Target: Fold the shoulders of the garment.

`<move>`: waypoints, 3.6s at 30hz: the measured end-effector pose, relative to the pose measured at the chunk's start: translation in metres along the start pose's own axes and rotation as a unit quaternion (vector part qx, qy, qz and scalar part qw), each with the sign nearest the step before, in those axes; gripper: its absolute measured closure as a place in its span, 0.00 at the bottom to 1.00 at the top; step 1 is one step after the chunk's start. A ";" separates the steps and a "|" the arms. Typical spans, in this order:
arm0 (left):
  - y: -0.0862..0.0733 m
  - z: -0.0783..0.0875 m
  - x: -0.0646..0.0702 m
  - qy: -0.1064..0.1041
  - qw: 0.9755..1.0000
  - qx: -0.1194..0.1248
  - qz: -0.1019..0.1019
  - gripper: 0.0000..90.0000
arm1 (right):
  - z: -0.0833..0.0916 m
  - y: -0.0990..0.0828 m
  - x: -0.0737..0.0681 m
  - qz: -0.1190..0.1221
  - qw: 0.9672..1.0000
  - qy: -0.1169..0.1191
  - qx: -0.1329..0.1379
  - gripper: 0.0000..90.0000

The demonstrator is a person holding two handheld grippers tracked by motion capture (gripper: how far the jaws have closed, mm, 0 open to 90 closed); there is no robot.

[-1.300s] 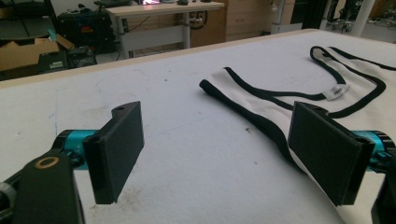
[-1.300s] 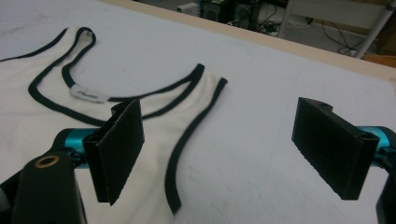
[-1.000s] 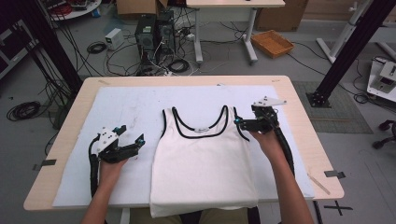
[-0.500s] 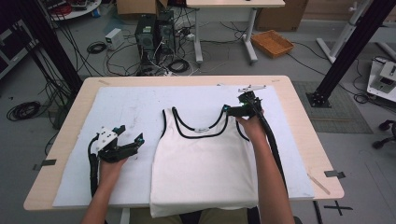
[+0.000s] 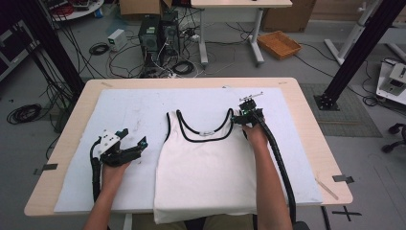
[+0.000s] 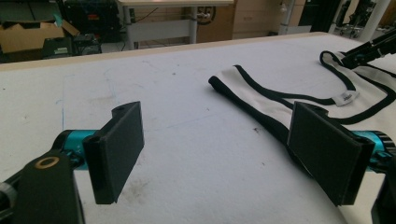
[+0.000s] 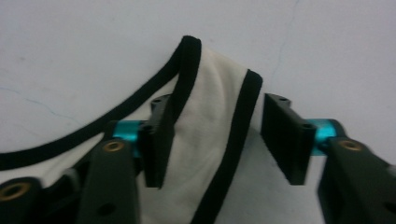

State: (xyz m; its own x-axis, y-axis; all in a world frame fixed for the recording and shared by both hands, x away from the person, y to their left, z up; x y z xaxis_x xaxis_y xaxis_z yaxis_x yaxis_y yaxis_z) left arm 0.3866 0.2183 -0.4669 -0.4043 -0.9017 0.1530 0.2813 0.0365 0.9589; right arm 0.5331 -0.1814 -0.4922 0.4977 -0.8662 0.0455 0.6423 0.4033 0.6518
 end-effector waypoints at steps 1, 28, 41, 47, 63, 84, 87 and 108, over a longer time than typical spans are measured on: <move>0.000 0.000 0.000 0.000 1.000 0.000 -0.001 0.21 | 0.000 0.000 -0.001 0.000 1.000 -0.001 0.001 0.59; -0.001 0.000 0.002 -0.003 1.000 -0.002 -0.009 0.21 | 0.074 -0.017 -0.036 0.080 0.984 0.060 0.150 0.96; -0.001 0.000 0.003 -0.002 1.000 -0.004 -0.013 0.21 | 0.104 -0.059 -0.084 0.191 0.960 0.114 0.168 0.96; -0.001 0.000 0.003 -0.002 1.000 -0.006 -0.015 0.21 | 0.106 -0.085 -0.091 0.230 0.955 0.116 0.147 0.89; -0.001 -0.001 0.003 0.000 1.000 -0.010 -0.015 0.21 | 0.102 -0.067 -0.119 0.291 0.942 0.094 0.139 0.70; -0.001 -0.001 0.003 -0.002 1.000 -0.008 -0.016 0.21 | 0.136 -0.116 -0.078 0.226 0.947 0.142 0.180 0.95; -0.001 0.001 0.002 0.000 1.000 -0.013 -0.007 0.21 | 0.140 -0.127 -0.084 0.235 0.942 0.176 0.161 0.95; 0.029 -0.006 0.013 -0.033 0.999 0.011 0.036 0.21 | 0.118 -0.136 -0.086 0.261 0.950 0.148 0.089 0.85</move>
State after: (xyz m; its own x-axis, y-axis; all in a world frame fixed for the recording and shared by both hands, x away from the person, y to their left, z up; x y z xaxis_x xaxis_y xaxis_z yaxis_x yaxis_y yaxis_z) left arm 0.3945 0.2052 -0.4386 -0.4400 -0.8666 0.2356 0.2930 0.1095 0.9498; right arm 0.3342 -0.1963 -0.4954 0.8804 -0.4302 0.1996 0.1676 0.6760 0.7176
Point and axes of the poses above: each handheld gripper's, and its own axes: z roughly backward along the jaws, y roughly out of its top, x roughly to its right, the point moved 7 cm from there along -z, roughly forward along the jaws, and after that the axes turned 6 degrees about z, right-handed, at the moved point
